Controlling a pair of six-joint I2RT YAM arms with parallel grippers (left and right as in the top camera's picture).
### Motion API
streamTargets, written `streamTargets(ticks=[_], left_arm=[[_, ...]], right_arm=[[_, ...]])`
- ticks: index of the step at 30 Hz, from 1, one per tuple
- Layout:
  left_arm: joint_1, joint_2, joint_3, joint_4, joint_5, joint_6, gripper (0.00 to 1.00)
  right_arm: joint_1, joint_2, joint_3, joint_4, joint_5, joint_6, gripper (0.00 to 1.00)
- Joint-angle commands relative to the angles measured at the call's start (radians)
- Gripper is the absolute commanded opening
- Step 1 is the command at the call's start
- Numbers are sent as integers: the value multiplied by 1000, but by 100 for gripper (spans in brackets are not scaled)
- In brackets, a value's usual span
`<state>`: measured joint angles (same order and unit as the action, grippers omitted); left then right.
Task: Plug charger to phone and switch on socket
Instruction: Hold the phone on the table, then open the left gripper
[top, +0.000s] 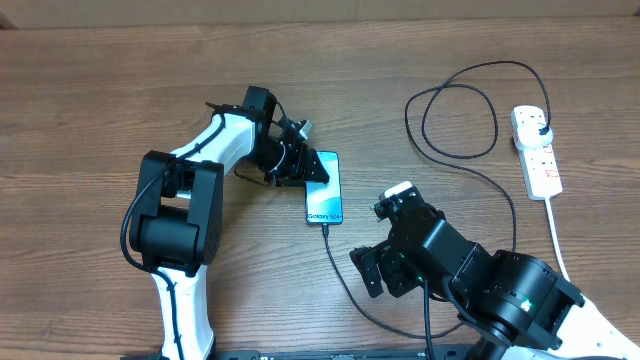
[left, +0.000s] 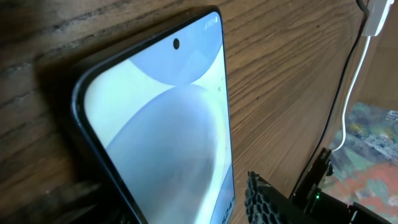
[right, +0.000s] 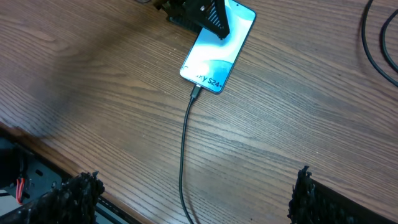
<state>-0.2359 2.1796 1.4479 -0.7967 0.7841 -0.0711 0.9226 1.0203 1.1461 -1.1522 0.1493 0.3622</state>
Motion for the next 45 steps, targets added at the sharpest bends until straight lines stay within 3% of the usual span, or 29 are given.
streamTargets(ticks=[1,12,17,45], left_arm=[[-13,9,19,0,-46,11,57],[-13,9,19,0,-63,11,66],[-13,9,19,0,-86,11,100],[-13,9,19,-19,-323,12,100]], right_arm=[[-4,-3,19,5,15,5,100],[-4,-3,19,9,15,5,100],[-3,-3,19,25,14,5,100],[-3,130,19,108,0,5,100]])
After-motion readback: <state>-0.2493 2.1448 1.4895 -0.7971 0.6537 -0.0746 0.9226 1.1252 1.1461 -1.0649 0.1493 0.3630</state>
